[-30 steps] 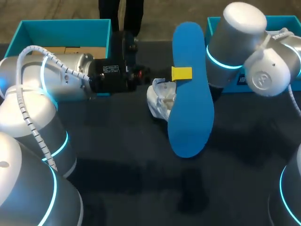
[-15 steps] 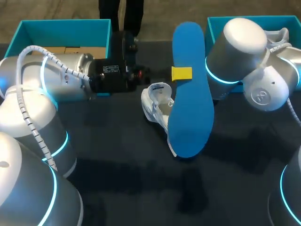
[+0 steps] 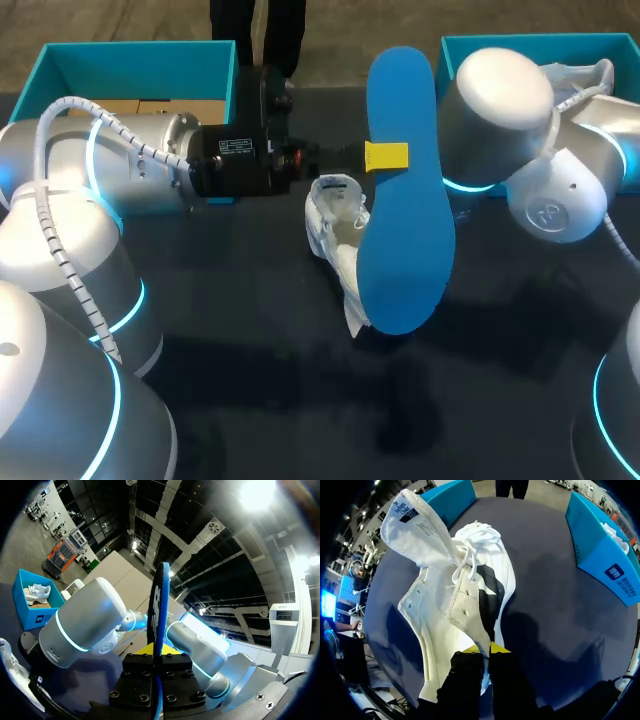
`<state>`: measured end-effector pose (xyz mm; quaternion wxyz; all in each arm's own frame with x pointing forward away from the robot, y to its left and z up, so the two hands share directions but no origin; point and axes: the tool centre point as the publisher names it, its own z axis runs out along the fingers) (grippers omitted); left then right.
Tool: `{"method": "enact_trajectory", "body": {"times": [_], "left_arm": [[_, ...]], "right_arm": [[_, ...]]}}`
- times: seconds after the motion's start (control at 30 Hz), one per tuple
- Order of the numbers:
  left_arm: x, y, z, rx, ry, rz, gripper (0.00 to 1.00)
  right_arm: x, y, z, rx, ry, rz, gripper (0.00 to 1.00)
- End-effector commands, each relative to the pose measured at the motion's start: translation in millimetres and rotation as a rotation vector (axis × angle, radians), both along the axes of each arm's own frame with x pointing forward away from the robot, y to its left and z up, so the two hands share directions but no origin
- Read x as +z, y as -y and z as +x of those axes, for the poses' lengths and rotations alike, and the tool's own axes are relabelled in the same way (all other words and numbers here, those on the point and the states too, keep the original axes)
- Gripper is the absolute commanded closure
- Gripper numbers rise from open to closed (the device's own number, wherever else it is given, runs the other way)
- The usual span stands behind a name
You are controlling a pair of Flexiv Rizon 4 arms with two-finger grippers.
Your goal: Take the shoe out of the shoebox, open the shoe tongue, remove and reinsert the insole, then place the shoe into the shoebox
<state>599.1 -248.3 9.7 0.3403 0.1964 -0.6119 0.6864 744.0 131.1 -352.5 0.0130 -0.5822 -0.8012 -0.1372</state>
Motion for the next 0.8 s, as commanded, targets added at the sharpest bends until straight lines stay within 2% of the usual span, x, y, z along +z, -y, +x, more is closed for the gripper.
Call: {"method": "enact_trajectory", "body": {"times": [0.03, 0.2, 0.57, 0.6, 0.63, 0.67, 0.8], "left_arm": [[0, 2, 0.0, 0.002, 0.0, -0.003, 1.0], [0, 2, 0.0, 0.002, 0.0, -0.003, 1.0], [0, 2, 0.0, 0.002, 0.0, -0.003, 1.0], [0, 2, 0.0, 0.002, 0.0, -0.003, 1.0], [0, 2, 0.0, 0.002, 0.0, -0.003, 1.0], [0, 2, 0.0, 0.002, 0.0, -0.003, 1.0], [0, 2, 0.0, 0.002, 0.0, -0.003, 1.0]], "right_arm": [[-9, -10, -3.8, -0.005, 0.004, 0.008, 1.0], [-19, -12, -7.0, -0.048, -0.004, 0.006, 1.0], [-24, -3, -8.6, -0.092, 0.003, -0.011, 1.0], [-24, -3, -8.5, -0.091, 0.003, -0.011, 0.91], [-24, -2, -8.7, -0.091, 0.003, -0.009, 0.6], [-23, -2, -8.7, -0.09, 0.002, -0.007, 0.0], [-16, -3, -8.7, -0.067, 0.005, 0.016, 0.0]]}}
